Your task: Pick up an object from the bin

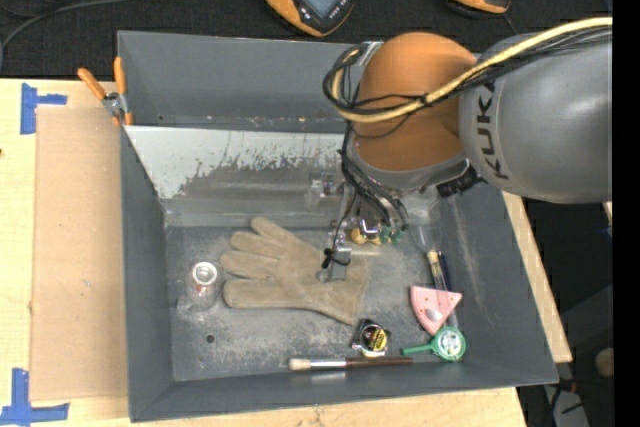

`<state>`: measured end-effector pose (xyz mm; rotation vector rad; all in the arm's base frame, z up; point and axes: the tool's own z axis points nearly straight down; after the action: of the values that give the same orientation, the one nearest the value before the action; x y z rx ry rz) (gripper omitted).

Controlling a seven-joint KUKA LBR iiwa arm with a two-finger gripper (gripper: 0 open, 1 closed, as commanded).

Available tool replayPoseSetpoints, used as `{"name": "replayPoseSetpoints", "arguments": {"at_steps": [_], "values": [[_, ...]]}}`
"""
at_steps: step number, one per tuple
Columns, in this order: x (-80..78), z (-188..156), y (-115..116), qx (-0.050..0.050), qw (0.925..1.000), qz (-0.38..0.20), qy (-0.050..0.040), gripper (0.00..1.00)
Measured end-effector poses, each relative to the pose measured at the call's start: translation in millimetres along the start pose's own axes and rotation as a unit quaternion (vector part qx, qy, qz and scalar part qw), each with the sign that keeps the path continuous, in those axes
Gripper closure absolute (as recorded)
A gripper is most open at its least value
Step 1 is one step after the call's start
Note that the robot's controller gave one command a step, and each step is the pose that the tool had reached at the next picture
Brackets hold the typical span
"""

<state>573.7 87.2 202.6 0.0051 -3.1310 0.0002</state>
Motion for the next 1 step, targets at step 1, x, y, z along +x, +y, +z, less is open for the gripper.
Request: {"name": "replayPoseSetpoints", "arguments": {"at_steps": [1], "values": [[-1.5,-4.8,-0.8,0.0,1.0,0.002,-0.0043,0.0]]}}
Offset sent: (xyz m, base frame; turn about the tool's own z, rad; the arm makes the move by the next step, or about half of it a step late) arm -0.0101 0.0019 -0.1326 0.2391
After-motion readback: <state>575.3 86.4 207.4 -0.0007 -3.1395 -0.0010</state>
